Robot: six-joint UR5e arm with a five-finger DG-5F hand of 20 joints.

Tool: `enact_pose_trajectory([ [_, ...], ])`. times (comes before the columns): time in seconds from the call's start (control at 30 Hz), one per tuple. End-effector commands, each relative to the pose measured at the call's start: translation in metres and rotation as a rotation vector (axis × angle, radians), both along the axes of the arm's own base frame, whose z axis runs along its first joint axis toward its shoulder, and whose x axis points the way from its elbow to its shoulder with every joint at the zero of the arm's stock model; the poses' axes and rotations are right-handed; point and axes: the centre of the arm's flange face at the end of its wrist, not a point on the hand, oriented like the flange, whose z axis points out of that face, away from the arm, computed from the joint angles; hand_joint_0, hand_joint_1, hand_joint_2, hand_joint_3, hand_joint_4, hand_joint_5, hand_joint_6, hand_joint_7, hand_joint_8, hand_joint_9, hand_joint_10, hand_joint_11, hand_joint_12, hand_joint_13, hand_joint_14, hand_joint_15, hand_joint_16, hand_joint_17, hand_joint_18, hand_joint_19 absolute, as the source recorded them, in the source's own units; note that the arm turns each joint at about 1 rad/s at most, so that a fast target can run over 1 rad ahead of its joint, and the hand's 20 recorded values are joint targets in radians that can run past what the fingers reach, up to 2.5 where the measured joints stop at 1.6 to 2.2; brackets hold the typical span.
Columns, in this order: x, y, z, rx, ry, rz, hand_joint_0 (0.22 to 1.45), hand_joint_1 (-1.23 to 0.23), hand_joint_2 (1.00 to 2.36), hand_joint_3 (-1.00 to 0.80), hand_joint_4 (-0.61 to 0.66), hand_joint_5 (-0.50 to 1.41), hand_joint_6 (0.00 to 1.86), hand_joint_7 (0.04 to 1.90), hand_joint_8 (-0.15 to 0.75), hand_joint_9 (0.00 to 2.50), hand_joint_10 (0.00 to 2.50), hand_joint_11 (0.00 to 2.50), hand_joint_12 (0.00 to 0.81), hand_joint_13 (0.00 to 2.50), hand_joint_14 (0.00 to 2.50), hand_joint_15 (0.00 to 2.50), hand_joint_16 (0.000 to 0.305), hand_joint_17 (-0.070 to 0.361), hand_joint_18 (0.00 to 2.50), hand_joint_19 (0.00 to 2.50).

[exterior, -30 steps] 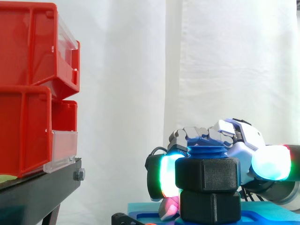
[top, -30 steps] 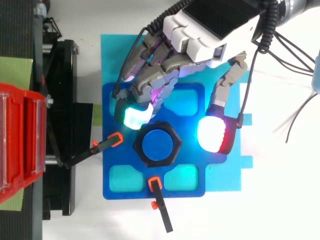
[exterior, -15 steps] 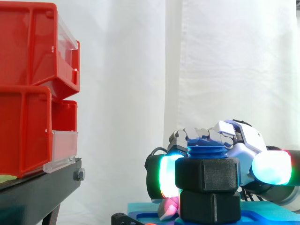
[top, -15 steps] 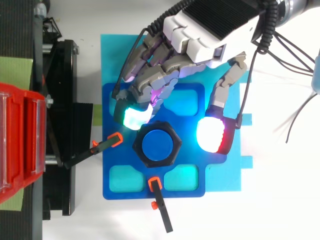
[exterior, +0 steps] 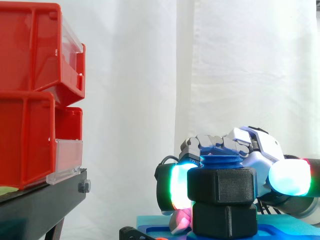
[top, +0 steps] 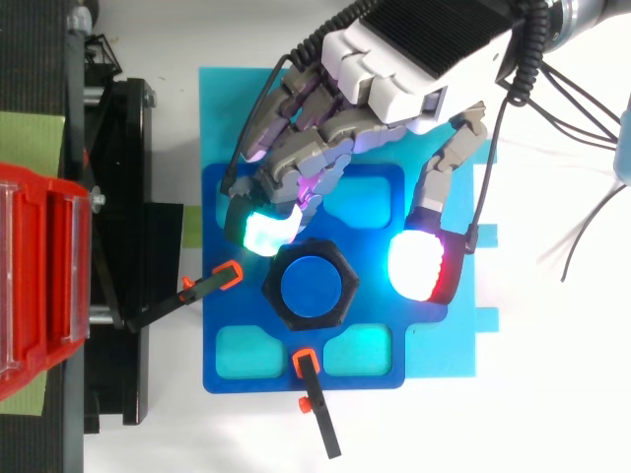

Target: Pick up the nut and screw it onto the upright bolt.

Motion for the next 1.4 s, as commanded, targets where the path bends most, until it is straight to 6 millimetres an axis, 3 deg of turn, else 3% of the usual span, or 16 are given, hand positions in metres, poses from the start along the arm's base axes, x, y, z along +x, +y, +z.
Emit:
enact_pose_trajectory([
  [0.0,0.0,0.0,0.001,-0.001,-0.002,0.004,0.48,-0.46,1.0,-0.5,0.18,-0.01,0.63,1.29,0.271,1.27,0.01,0.16,0.291,0.84,0.01,0.13,0.033,0.075,0.63,0.27],
  [0.27,0.007,-0.004,0.019,-0.015,-0.032,0.031,0.46,-0.43,1.0,-0.5,0.23,-0.02,0.58,1.39,0.294,1.24,0.01,0.19,0.3,0.82,0.0,0.12,0.036,0.081,0.64,0.27],
  [0.33,0.008,-0.004,0.022,-0.018,-0.037,0.038,0.45,-0.41,1.0,-0.5,0.24,-0.02,0.5,1.5,0.297,1.22,0.01,0.2,0.309,0.81,0.0,0.13,0.037,0.084,0.64,0.27],
  [0.47,0.008,-0.011,0.029,-0.024,-0.044,0.046,0.44,-0.39,1.0,-0.5,0.25,-0.05,0.5,1.39,0.301,1.19,0.0,0.18,0.32,0.8,0.0,0.12,0.039,0.088,0.63,0.27],
  [0.67,0.007,-0.022,0.037,-0.036,-0.056,0.048,0.41,-0.35,1.0,-0.5,0.3,-0.12,0.5,1.07,0.283,1.09,0.0,0.12,0.343,0.76,0.0,0.1,0.044,0.1,0.61,0.27],
  [0.9,0.005,-0.043,0.048,-0.062,-0.076,0.057,0.4,-0.34,1.0,-0.5,0.24,-0.16,0.5,0.79,0.264,0.99,0.0,0.02,0.348,0.71,0.0,0.07,0.046,0.104,0.58,0.26],
  [1.1,0.002,-0.052,0.059,-0.082,-0.087,0.066,0.4,-0.33,1.0,-0.5,0.22,-0.18,0.5,0.73,0.266,0.94,0.0,0.0,0.347,0.69,0.0,0.06,0.046,0.103,0.56,0.25],
  [1.37,-0.005,-0.056,0.091,-0.099,-0.114,0.07,0.4,-0.34,1.0,-0.5,0.2,-0.19,0.5,0.71,0.267,0.87,0.0,0.0,0.35,0.65,0.0,0.04,0.047,0.105,0.53,0.24],
])
